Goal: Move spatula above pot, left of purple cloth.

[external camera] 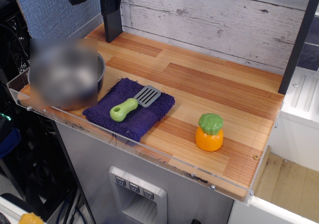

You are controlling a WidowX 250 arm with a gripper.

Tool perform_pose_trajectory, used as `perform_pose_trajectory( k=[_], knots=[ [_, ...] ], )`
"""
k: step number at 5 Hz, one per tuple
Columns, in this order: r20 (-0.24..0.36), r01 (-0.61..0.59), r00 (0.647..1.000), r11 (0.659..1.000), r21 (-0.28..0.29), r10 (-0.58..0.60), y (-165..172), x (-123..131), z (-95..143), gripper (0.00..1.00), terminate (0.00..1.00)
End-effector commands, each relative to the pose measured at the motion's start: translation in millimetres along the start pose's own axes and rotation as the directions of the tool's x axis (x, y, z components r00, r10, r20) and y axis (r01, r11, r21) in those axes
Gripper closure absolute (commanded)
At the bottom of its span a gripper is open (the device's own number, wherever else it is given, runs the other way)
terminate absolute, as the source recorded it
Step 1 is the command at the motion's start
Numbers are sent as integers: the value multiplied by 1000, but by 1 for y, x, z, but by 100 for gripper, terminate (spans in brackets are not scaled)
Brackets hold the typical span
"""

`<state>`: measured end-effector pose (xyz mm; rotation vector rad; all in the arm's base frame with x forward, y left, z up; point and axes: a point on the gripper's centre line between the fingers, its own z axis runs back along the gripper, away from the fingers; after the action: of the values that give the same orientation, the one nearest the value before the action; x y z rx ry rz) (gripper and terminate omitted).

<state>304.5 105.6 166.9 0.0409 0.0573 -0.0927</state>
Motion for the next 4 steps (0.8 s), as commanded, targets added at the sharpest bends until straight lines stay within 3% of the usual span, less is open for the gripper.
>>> perform_pose_trajectory(
  k=[1,3,4],
  knots=[
    [0,0,1000,1000,0,0,0,0,0,0,0],
    [-4,69,998,997,19,-69,-30,-1,-33,0,0],
    [28,88,996,996,31,-89,-41,-8,-51,0,0]
  ],
)
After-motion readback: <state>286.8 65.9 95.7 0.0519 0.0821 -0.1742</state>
